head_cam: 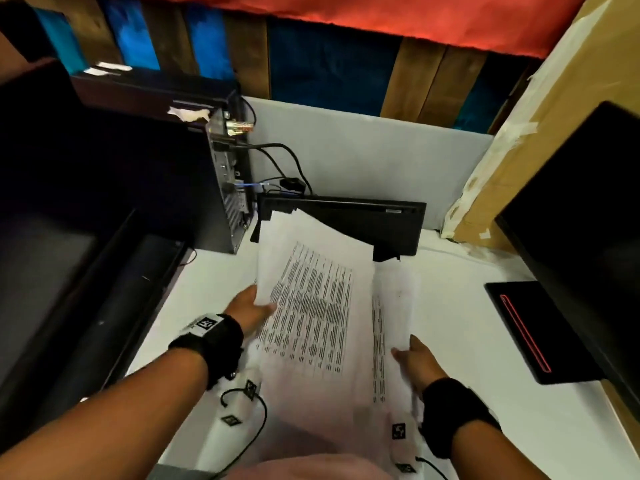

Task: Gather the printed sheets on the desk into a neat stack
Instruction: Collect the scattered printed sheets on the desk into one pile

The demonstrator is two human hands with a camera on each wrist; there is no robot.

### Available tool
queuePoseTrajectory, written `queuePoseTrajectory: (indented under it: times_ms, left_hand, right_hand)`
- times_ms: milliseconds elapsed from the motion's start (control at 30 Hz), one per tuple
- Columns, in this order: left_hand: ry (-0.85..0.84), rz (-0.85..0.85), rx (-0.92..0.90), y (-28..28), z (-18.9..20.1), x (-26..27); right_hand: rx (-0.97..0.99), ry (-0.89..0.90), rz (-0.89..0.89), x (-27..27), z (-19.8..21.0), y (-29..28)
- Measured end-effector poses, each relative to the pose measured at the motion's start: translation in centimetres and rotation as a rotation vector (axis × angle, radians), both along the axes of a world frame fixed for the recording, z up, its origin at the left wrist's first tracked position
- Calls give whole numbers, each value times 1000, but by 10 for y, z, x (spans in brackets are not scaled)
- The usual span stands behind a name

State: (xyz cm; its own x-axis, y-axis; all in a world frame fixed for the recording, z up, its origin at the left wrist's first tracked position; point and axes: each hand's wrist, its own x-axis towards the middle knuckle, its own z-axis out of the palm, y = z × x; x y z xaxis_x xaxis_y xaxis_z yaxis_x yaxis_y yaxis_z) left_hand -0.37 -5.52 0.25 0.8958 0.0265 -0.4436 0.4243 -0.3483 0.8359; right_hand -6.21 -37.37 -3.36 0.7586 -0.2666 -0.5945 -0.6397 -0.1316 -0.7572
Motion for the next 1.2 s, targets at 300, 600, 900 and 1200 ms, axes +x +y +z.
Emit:
queuePoseTrajectory:
  times_ms: [300,600,900,1200]
  left_hand:
    - [264,-375,106,-54,-55,-19]
    - [215,4,785,23,-53,4]
    - [281,-109,860,-18,-42,-3]
    - [192,36,298,-27,-41,-4]
  right_hand:
    - [50,-40,104,-4,-37,-4]
    - [107,-85,-201,-19,-17,-54]
    - [-295,-64,-200,-26,-20,-46]
    - [-160,-54,-30,5,-12,4]
